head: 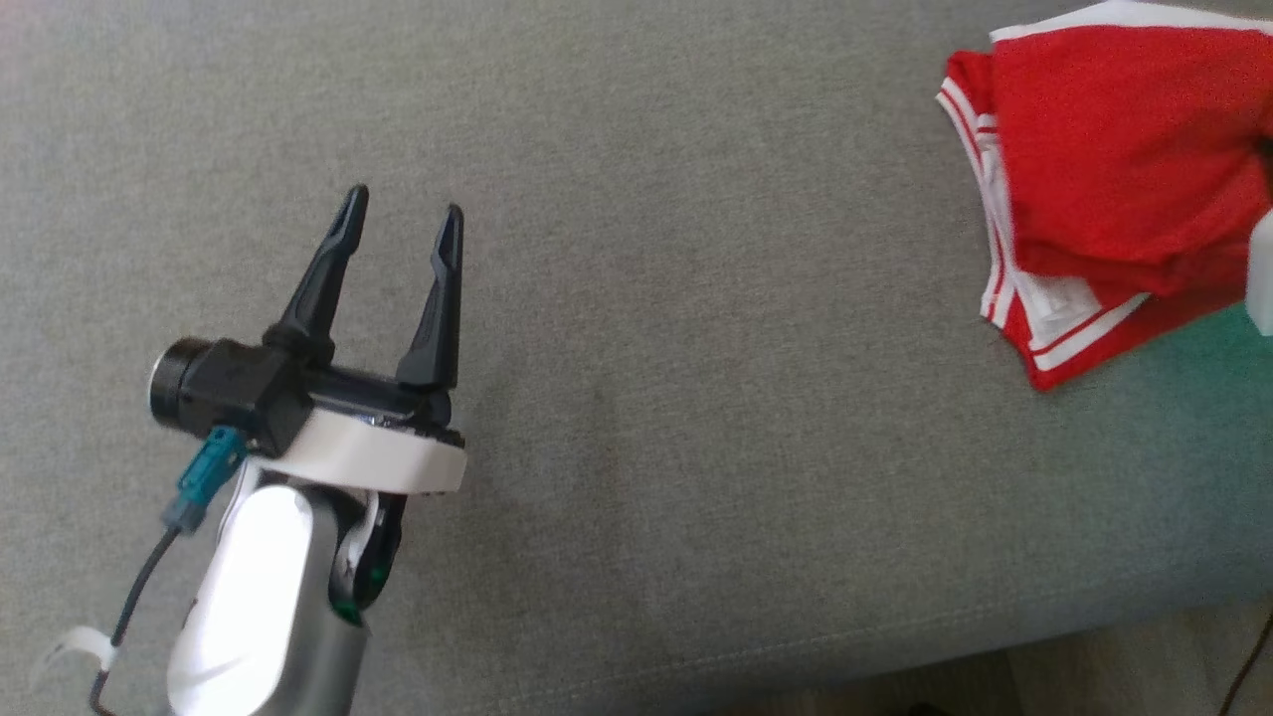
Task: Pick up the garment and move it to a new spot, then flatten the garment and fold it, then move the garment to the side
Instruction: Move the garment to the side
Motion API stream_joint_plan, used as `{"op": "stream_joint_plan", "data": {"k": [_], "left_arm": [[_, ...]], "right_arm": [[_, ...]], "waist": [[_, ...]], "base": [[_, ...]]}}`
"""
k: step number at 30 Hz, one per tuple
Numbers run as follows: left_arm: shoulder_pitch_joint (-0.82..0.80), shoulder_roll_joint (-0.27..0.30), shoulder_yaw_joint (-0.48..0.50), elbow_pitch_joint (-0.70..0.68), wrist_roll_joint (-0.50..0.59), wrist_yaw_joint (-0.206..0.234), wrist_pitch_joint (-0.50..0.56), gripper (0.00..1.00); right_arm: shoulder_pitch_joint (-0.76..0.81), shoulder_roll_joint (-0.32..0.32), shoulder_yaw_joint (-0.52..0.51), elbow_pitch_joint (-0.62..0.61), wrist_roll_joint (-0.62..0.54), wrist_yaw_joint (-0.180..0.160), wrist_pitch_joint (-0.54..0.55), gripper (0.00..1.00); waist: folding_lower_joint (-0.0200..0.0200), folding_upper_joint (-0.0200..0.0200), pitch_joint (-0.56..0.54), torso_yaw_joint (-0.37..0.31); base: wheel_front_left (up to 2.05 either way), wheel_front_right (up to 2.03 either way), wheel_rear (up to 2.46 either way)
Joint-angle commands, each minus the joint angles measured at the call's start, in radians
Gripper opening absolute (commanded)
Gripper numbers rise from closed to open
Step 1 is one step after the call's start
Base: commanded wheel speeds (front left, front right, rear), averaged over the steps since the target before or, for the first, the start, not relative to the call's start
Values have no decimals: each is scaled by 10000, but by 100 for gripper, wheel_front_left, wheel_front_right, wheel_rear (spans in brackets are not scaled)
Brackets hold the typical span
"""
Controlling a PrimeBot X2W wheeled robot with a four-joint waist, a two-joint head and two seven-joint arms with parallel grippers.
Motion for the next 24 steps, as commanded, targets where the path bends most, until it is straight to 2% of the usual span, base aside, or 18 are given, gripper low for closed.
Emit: {"op": "stream_joint_plan", "data": {"k": [1,7,8,9,10,13,18,21,24], "left_arm": [[-405,159,363,-405,106,-52,-53,100],[-540,137,405,-409,111,-104,-53,100],[-544,139,416,-398,109,-113,-53,100],[-552,141,426,-384,102,-127,-53,100],[-558,147,439,-371,99,-139,-53,100],[-555,153,476,-360,100,-147,-53,100],[-458,161,551,-271,119,-154,-53,100],[-255,158,584,-207,140,-133,-53,100],[1,172,646,-127,155,-87,-53,100]], "right_arm": [[-253,-123,-241,-41,-221,-9,-158,0],[-450,709,-1472,997,-1625,-9,-841,0],[-447,870,-1715,1153,-1862,-9,-983,20],[-432,1008,-1918,1304,-2117,-9,-1100,51],[-422,1206,-2128,1385,-2272,-9,-1299,100],[-352,1542,-2512,1516,-2637,-9,-1595,100],[-150,2408,-3722,1652,-3129,-9,-2215,100],[153,3021,-4307,1206,-3136,-9,-2678,100],[664,3654,-4428,357,-2924,-9,-3161,100]], "waist": [[-1,0,126,79],[-1,0,330,153],[-1,0,342,157],[-1,0,346,164],[-1,0,343,163],[-1,0,316,137],[-1,0,33,34],[-1,0,-309,-19],[-1,0,-713,-35]], "base": [[0,0,0],[0,0,0],[0,0,0],[0,0,0],[0,0,0],[0,0,0],[0,0,0],[0,0,0],[0,0,0]]}}
